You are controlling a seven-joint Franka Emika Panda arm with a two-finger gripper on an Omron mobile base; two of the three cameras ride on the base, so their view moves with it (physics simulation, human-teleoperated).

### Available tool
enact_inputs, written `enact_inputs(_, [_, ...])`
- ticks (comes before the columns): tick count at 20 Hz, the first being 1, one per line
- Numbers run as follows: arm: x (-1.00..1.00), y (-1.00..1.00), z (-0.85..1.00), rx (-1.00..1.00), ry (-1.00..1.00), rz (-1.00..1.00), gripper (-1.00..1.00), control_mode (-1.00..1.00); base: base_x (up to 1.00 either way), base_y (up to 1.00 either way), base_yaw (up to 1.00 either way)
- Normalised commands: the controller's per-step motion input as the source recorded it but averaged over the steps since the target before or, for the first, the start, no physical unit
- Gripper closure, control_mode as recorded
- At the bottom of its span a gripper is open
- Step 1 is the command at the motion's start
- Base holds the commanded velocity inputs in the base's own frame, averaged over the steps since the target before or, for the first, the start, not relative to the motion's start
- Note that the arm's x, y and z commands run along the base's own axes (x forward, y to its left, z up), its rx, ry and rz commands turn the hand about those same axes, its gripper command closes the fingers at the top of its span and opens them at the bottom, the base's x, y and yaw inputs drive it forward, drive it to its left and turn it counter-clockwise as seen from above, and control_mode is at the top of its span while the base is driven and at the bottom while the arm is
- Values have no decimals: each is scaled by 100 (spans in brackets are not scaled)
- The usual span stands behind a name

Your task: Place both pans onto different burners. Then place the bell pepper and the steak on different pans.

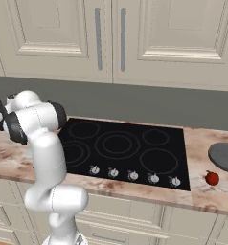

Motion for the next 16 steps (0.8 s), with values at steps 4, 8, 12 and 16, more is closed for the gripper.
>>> enact_inputs(4, [8, 0, -12, 0, 0, 0, -100, -100, 0, 0, 0])
enact_inputs(8, [3, 0, -17, 0, 0, 1, -100, -100, 0, 0, 0])
enact_inputs(12, [4, 0, -18, 0, 0, 1, -100, -100, 0, 0, 0])
enact_inputs(16, [8, 0, -17, 0, 0, 1, -100, -100, 0, 0, 0])
